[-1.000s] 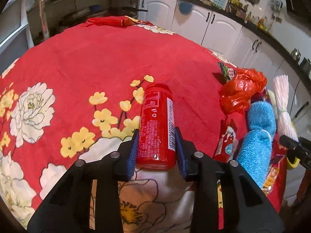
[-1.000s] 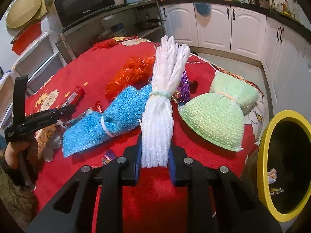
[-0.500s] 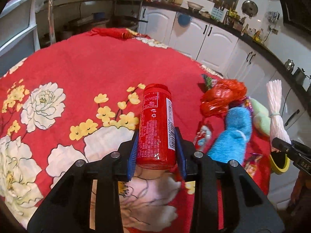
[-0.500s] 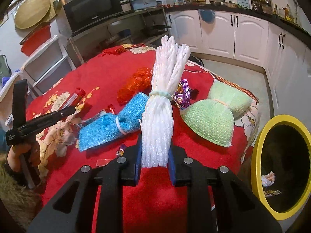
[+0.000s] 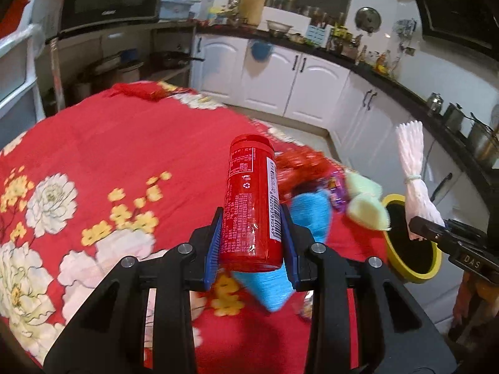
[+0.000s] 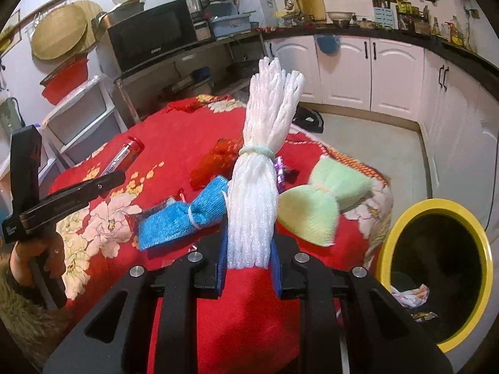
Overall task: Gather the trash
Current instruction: 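Carry the red can with the left tool while the right tool carries the mesh bundle over the bin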
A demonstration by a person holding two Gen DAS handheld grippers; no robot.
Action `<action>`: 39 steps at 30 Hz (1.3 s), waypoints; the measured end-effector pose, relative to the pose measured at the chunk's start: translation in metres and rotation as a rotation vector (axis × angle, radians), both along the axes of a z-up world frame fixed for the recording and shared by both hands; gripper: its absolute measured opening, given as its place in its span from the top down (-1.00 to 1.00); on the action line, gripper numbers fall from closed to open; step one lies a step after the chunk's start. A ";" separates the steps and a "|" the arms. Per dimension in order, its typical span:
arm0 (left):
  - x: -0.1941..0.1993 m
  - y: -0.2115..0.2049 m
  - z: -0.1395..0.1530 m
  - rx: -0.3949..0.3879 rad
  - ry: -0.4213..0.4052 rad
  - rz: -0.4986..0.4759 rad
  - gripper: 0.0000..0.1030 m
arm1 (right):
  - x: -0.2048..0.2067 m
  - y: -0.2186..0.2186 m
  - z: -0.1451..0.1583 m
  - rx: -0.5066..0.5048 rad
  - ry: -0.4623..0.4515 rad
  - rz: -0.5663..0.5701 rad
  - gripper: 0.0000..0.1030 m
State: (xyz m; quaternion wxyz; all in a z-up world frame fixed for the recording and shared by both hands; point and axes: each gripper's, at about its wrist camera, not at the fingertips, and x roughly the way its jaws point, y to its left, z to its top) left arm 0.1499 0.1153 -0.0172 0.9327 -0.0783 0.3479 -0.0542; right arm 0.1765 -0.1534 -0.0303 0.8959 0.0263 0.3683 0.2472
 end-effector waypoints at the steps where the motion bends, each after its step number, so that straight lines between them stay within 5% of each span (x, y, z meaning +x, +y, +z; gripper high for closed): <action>1: 0.002 -0.006 0.002 0.001 -0.005 -0.011 0.48 | -0.001 -0.005 0.003 0.002 -0.005 -0.008 0.59; 39: 0.046 -0.168 0.015 0.014 -0.039 -0.319 0.48 | -0.018 -0.148 0.015 0.010 -0.051 -0.298 0.59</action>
